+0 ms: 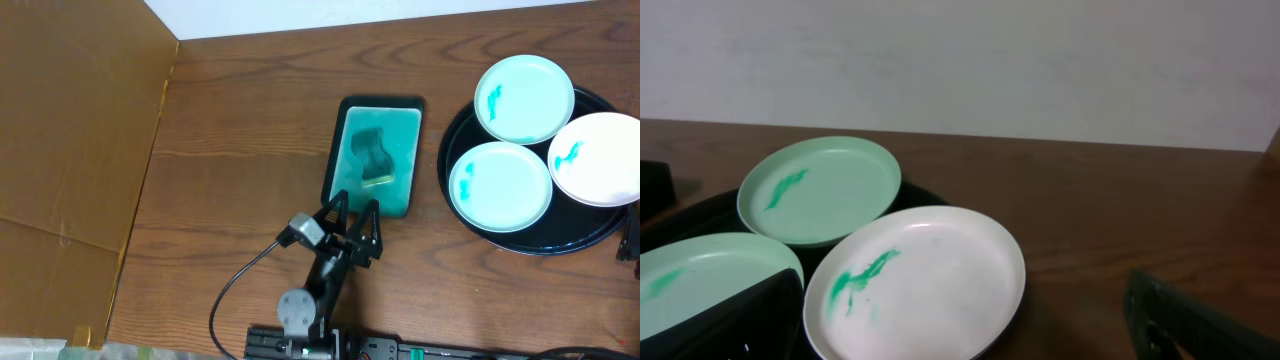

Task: Clean dirty plates on tray and stack at the side
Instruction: 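Move the left gripper forward toward the sponge in the basin, then lower the left gripper into the basin and grasp the green sponge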

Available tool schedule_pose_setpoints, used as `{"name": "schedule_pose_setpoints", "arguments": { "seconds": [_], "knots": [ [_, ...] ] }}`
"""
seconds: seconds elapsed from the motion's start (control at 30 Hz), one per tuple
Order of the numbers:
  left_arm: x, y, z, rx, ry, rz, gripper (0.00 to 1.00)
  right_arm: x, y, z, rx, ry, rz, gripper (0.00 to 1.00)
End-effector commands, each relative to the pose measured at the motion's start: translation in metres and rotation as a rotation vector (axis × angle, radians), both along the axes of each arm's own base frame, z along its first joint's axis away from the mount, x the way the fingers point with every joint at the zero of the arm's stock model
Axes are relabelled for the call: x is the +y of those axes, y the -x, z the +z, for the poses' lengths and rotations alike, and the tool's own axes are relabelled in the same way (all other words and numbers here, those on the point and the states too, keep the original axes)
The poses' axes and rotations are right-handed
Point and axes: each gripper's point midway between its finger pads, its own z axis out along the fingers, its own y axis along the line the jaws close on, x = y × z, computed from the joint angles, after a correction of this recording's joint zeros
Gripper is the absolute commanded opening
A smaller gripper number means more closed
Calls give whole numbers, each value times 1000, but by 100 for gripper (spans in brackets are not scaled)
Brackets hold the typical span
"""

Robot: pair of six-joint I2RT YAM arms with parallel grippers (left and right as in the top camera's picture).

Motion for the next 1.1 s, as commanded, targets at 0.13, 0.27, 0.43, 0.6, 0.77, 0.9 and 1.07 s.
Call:
{"name": "schedule_pose_setpoints", "arguments": {
  "seconds": [0.13,0.27,0.43,0.6,0.77,0.9,1.07],
  "knots": [
    [-7,29,75,-226,68,-71,84,-2,0,-2,7,11,-10,99],
    [-6,24,97,-224,-35,-24,84,-2,0,-2,7,11,-10,99],
    [11,-21,96,77,-186,93,83,-2,0,-2,7,11,-10,99],
    [-3,-58,74,462,-252,-54,84,-2,0,-2,7,11,-10,99],
    [-13,-91,62,563,-276,-152,84,-3,0,-2,7,11,-10,99],
    [-8,-114,40,726,-262,-154,84,-3,0,-2,7,11,-10,99],
    [30,-131,-19,1149,-291,32,84,-2,0,-2,7,11,-10,99]
  ]
}}
